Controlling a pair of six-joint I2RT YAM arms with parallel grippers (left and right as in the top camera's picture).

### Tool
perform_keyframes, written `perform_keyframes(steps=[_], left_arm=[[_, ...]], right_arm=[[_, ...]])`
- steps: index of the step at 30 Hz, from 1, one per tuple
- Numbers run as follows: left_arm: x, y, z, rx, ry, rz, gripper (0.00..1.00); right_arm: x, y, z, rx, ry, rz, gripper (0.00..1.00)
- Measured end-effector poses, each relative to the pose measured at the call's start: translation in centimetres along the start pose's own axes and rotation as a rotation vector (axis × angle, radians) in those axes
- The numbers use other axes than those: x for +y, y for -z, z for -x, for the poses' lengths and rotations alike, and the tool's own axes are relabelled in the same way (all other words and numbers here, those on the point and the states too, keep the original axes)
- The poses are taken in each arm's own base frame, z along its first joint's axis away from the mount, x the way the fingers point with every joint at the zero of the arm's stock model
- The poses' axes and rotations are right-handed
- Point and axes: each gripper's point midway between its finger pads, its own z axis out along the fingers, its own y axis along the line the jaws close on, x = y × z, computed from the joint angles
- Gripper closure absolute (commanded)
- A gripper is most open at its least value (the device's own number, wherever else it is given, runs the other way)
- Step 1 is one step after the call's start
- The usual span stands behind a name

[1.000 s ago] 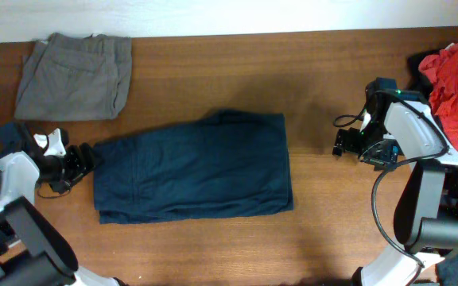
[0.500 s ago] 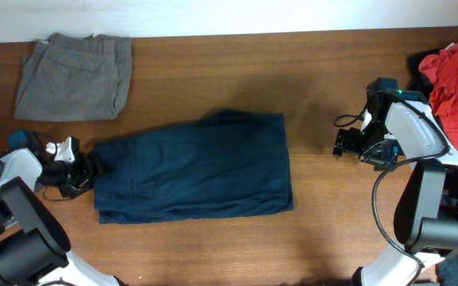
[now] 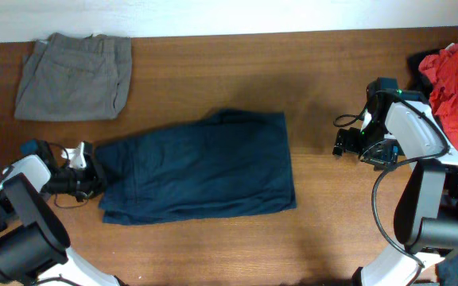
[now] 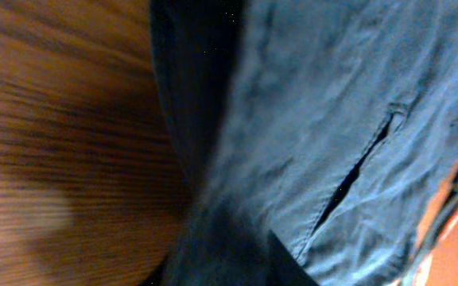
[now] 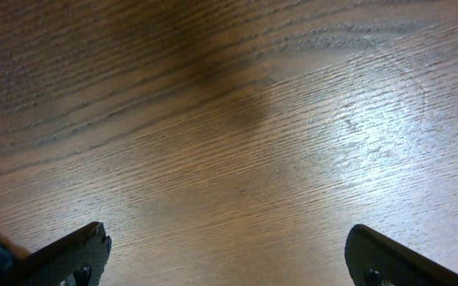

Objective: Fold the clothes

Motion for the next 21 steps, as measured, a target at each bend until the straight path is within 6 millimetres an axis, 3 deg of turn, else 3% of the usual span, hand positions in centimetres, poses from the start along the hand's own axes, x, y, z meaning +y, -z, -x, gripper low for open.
perform_keyframes(steps=[3, 15, 21], left_arm=[[-0.2, -0.4, -0.3, 0.014, 0.000, -0.008, 1.00], [-0.5, -0.3, -0.8, 0.057, 0.016, 0.001, 0.99], [-0.1, 1.7, 0.0, 0.112, 0.075, 0.127, 1.00]], right_arm=[[0.0, 0.0, 0.0, 0.000, 0.000, 0.000, 0.01], [0.0, 0.0, 0.0, 0.000, 0.000, 0.000, 0.01], [0.0, 0.0, 0.0, 0.000, 0.000, 0.000, 0.01]])
